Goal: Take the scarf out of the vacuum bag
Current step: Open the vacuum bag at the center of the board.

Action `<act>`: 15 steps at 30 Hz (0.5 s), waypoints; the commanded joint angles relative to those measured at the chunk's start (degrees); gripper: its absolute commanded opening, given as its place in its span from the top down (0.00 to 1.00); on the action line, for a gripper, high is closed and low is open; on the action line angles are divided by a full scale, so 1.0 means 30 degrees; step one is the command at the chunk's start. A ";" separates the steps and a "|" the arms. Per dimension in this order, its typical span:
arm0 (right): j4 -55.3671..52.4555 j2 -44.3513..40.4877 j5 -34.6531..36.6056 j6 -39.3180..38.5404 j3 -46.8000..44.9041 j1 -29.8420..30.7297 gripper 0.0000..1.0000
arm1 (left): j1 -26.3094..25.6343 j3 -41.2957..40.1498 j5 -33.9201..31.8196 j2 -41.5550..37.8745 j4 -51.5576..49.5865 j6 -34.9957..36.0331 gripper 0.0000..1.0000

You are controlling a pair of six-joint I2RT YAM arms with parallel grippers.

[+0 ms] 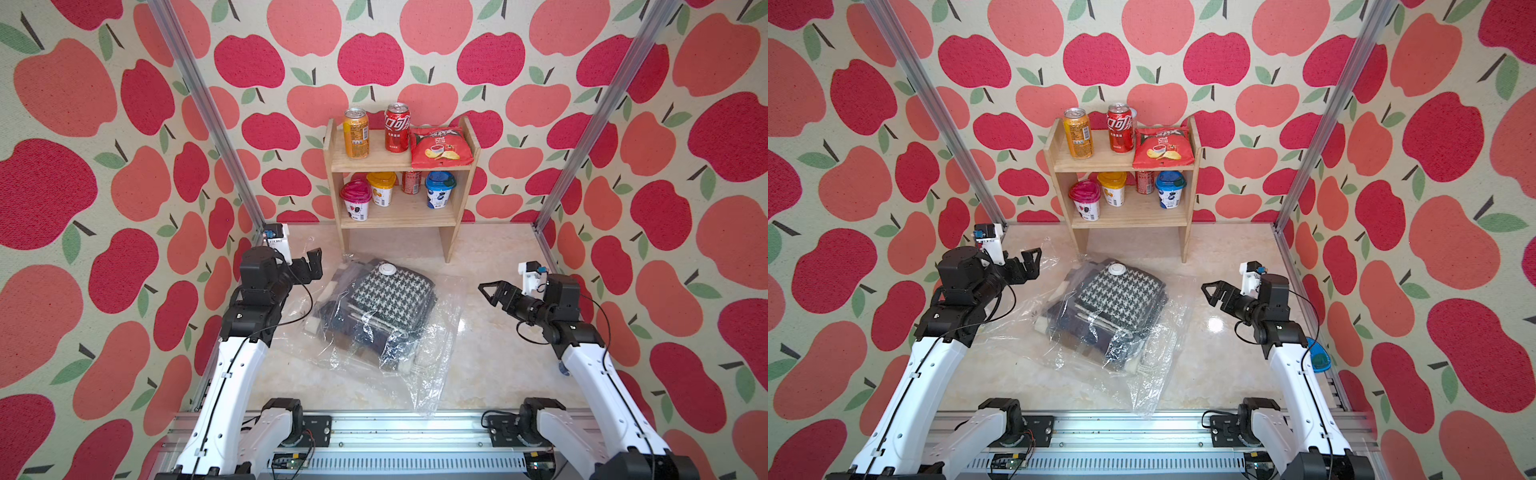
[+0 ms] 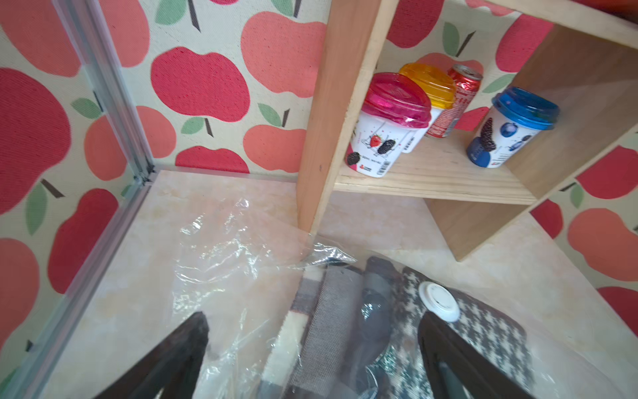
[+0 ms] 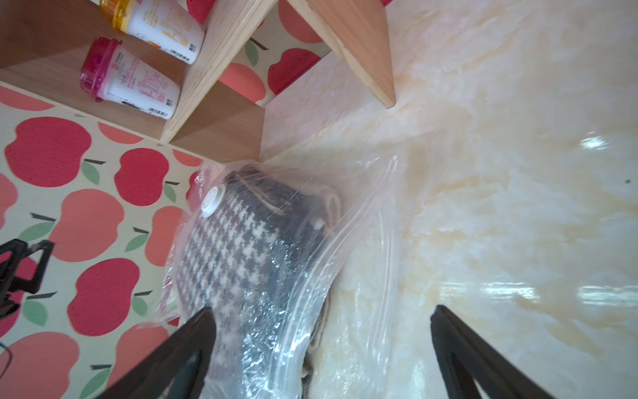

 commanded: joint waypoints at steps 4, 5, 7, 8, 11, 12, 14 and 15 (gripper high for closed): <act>0.1640 0.1320 -0.5123 0.3566 -0.1118 0.0100 0.02 | -0.2167 0.0109 0.5734 -0.1131 -0.2345 -0.2249 0.02; 0.1626 0.1579 -0.5116 0.3526 -0.1145 0.0167 0.02 | -0.2872 0.0574 0.5662 -0.0984 -0.2765 -0.2185 0.03; 0.1472 0.1961 -0.4952 0.3423 -0.1153 0.0217 0.03 | -0.4962 0.1875 0.4677 -0.0242 -0.4011 -0.1730 0.02; 0.1492 0.2062 -0.4876 0.3453 -0.1168 0.0257 0.03 | -0.5987 0.2462 0.3983 0.0089 -0.4526 -0.1505 0.03; 0.1202 0.2419 -0.4540 0.3434 -0.1077 0.0255 0.03 | -0.9697 0.4112 0.1371 0.1594 -0.5771 -0.1263 0.03; 0.1125 0.2587 -0.4363 0.3446 -0.1069 0.0261 0.03 | -1.1014 0.4653 0.0426 0.2343 -0.6141 -0.1284 0.02; 0.0933 0.2920 -0.3797 0.3493 -0.1068 0.0229 0.03 | -1.3586 0.5700 -0.1637 0.4187 -0.7047 -0.1338 0.02; 0.0839 0.3143 -0.3474 0.3635 -0.1069 0.0203 0.03 | -1.4883 0.6146 -0.2816 0.5138 -0.7492 -0.1397 0.03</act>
